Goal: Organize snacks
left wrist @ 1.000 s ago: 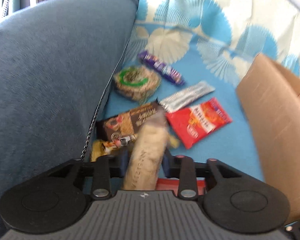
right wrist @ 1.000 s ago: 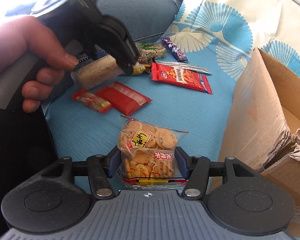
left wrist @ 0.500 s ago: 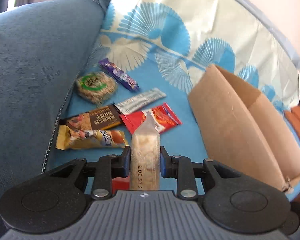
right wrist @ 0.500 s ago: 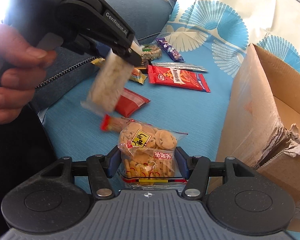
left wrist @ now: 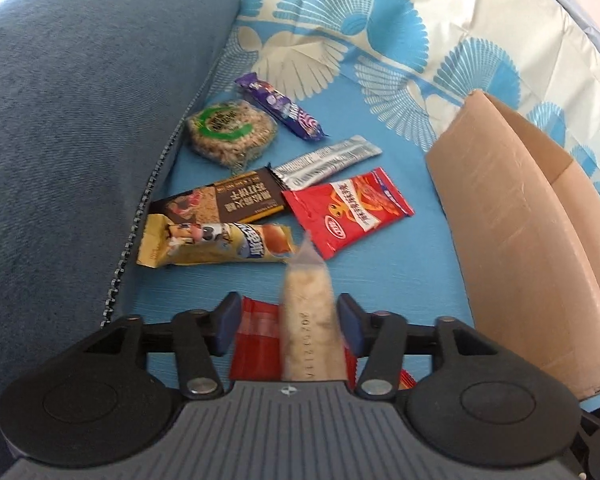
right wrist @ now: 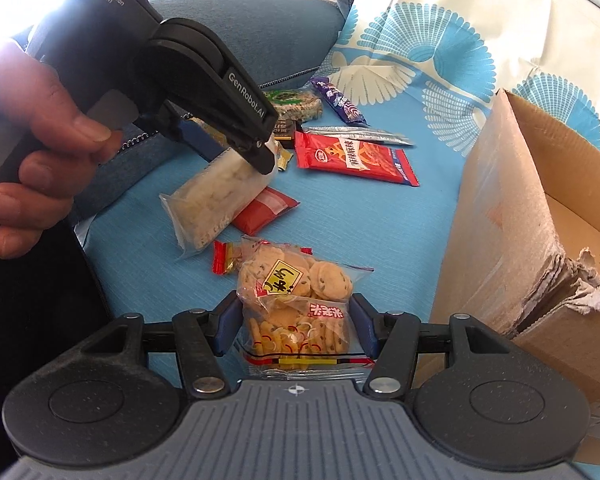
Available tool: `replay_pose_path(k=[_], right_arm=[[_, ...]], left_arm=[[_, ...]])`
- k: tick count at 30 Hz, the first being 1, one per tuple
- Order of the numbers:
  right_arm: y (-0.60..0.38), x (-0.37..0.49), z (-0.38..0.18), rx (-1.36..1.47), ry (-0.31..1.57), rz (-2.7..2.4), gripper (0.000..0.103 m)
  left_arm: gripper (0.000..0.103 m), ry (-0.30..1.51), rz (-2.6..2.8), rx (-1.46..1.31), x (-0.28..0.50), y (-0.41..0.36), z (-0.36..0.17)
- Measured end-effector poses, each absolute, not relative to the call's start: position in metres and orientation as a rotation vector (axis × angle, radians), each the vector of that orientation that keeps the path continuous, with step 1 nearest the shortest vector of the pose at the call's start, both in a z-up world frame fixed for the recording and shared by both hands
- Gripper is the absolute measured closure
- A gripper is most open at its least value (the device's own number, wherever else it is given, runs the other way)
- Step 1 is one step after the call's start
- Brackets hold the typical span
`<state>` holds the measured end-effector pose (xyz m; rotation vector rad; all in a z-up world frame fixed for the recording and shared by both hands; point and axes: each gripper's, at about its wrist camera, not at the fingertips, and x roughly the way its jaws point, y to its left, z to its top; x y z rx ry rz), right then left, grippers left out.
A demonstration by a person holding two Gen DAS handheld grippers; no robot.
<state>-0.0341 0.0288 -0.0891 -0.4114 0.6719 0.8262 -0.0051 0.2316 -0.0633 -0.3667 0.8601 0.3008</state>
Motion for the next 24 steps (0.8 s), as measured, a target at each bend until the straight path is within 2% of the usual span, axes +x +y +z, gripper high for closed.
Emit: replay_pose_path(k=[1, 6, 8, 10, 11, 24], right_arm=[[0.029, -0.034, -0.089, -0.412, 0.671, 0.827, 0.044], [0.029, -0.034, -0.089, -0.412, 0.671, 0.826, 0.043], [0.029, -0.034, -0.089, -0.411, 0.671, 0.825, 0.043], [0.029, -0.035, -0.089, -0.411, 0.671, 0.826, 0.043], [0.029, -0.035, -0.089, -0.411, 0.670, 0.826, 0.043], [0.029, -0.036, -0.087, -0.415, 0.666, 0.830, 0.041]], left_arm=[[0.033, 0.858, 0.317, -0.365, -0.006, 0.232, -0.063], [0.031, 0.828, 0.376, -0.366, -0.012, 0.233, -0.057], [0.032, 0.817, 0.387, -0.374, -0.016, 0.234, -0.055], [0.041, 0.806, 0.393, -0.392, -0.022, 0.235, -0.052], [0.042, 0.803, 0.393, -0.404, -0.025, 0.235, -0.051], [0.040, 0.880, 0.440, -0.406, -0.025, 0.233, -0.057]])
